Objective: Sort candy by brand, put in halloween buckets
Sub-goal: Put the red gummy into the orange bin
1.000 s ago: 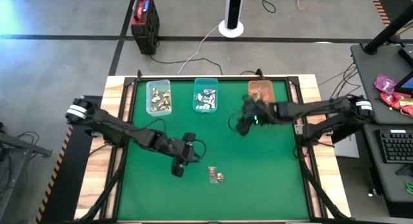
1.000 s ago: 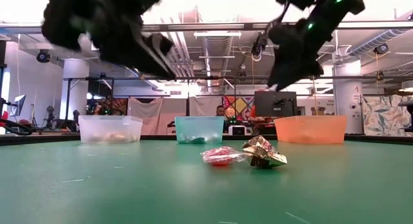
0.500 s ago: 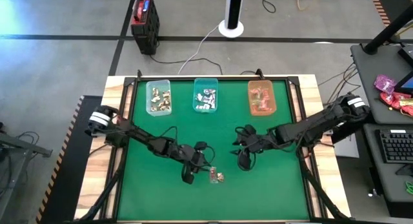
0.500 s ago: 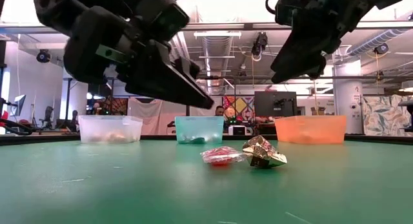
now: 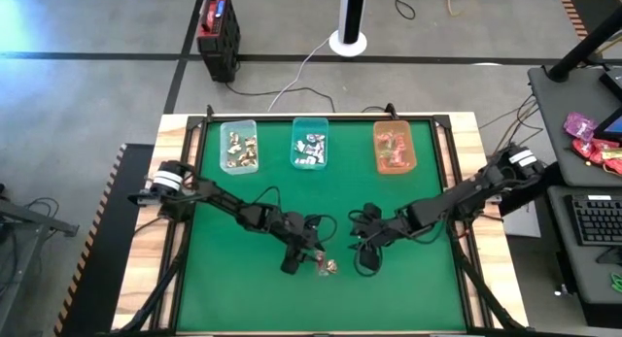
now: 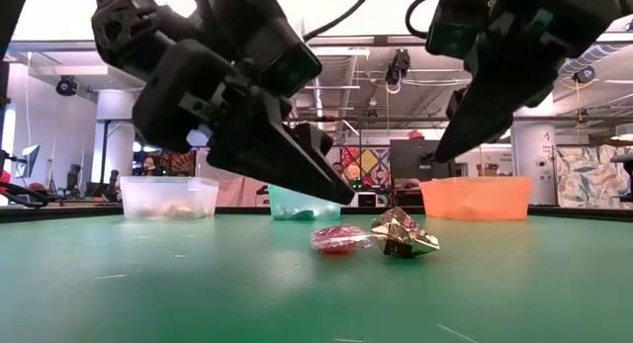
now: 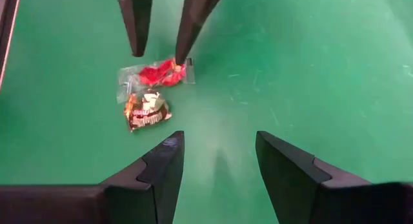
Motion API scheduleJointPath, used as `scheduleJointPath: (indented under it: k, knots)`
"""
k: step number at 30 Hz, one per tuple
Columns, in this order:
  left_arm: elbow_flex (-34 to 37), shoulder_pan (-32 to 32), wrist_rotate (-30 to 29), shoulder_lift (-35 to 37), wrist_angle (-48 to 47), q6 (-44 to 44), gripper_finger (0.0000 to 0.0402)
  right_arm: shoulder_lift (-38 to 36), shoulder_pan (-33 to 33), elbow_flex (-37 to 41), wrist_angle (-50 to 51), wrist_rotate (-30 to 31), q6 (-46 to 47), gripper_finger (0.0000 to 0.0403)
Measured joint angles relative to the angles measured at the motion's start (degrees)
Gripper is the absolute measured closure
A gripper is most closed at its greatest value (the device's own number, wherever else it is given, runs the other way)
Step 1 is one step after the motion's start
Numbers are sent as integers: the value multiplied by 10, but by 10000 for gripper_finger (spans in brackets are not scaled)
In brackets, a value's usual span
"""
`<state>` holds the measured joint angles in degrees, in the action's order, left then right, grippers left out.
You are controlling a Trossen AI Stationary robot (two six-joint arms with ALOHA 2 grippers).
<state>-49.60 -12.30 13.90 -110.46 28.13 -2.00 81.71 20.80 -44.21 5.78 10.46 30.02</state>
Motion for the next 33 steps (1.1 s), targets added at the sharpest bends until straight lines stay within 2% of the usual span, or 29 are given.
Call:
scheduleJointPath:
  k: [12,15,20,23,25,30,33]
  knots:
    - [-2,11,8,-45,24,9,277,27,-1,-1,-21,0,-2,219]
    - [-2,11,5,-46,25,7,305,25,-1,-1,-20,1,-5,220]
    - [-2,11,2,-43,24,-7,388,24,-1,-1,-21,1,-6,218]
    - [0,11,-2,-30,12,-22,391,24,-1,-1,-26,6,-14,219]
    - [0,12,-35,-10,-6,-47,396,26,-1,-1,-50,20,-20,219]
    - [-1,13,-194,60,-55,-82,399,36,-14,-1,-129,30,27,214]
    - [-1,12,-226,99,-67,-101,400,40,-28,-1,-139,38,64,204]
